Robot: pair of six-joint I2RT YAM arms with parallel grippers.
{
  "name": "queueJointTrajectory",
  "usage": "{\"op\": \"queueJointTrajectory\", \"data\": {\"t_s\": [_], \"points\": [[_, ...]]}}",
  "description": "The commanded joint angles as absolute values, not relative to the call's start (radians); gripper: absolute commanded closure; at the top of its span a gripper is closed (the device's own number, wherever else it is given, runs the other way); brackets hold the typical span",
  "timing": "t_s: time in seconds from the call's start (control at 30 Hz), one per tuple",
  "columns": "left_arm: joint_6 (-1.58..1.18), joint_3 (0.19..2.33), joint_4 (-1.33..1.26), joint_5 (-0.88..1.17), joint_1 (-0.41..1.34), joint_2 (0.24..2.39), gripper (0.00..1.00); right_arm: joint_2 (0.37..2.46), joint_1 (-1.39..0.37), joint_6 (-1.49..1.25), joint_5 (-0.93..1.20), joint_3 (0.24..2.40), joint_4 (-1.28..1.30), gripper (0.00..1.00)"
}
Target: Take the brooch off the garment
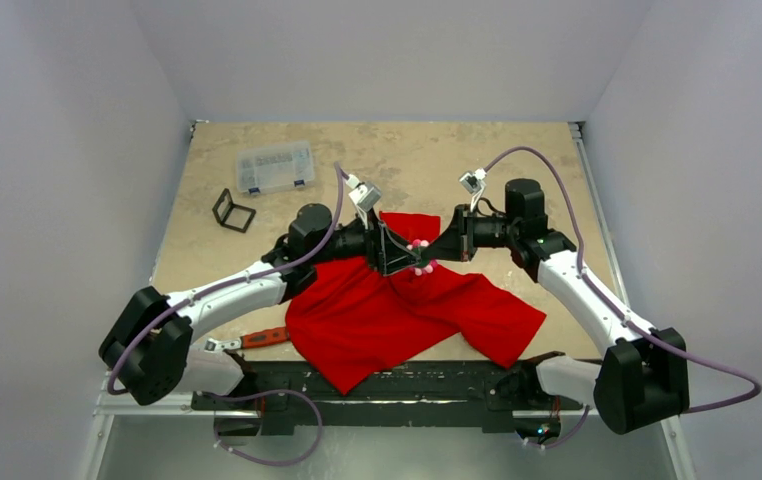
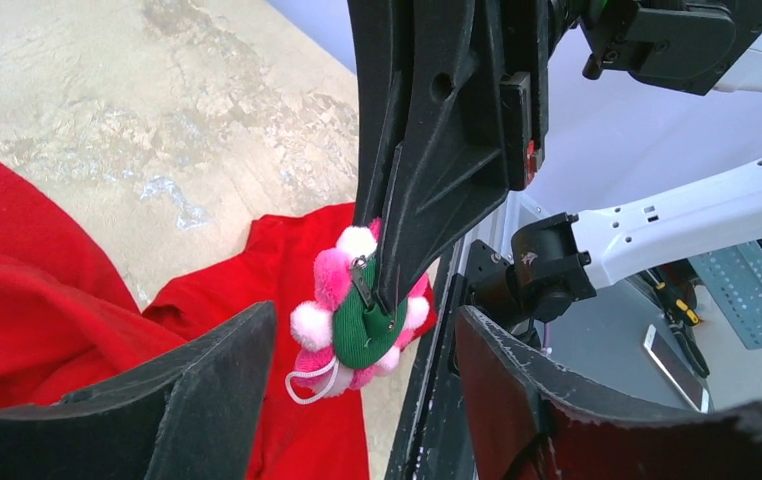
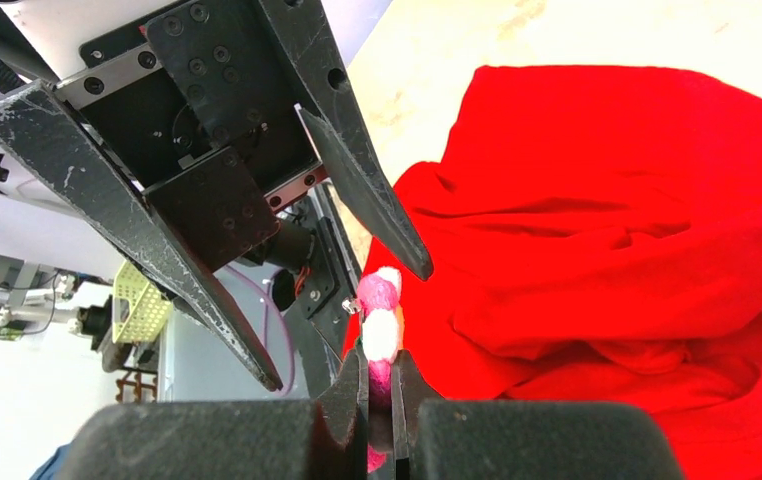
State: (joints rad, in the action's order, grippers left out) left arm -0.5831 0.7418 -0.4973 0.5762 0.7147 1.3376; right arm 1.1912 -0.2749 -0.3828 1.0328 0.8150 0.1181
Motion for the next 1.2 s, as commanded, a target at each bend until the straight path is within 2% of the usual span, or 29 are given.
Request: {"op": "queueJointTrajectory", "data": {"t_s": [0.0,0.1,0.17,0.43,0.7,1.03,1.17], "points": [[-0.595,0.764,-0.57,0.58,0.72,1.351,0.36,1.188,-0.278,-0.387,1.043,0.839,0.118,1.0],[-0.613,0.784,-0.538,0.534,0.719,1.368,0.52,1.183,-0.279,-0.381,1.025,0.842,0.128,1.0],[-0.642,0.791,-0.543,0.518,0.718,1.378,0.55,1.183,-0.279,-0.38,1.017,0.844,0.13,1.0],[-0.659,0.79,-0.583,0.546,0.718,1.39,0.53,1.192,-0.279,-0.378,1.012,0.851,0.131,1.0],[-0.649,0.789,-0.59,0.547,0.718,1.39,0.45,1.202,-0.279,-0.373,1.029,0.85,0.13,1.0],[-0.679,0.841,-0.544,0.506,0.718,1.433,0.56,1.181,-0.279,-0.352,1.012,0.859,0.152,1.0],[-0.67,0.818,-0.556,0.524,0.718,1.419,0.56,1.181,-0.279,-0.353,1.027,0.856,0.144,1.0]]}}
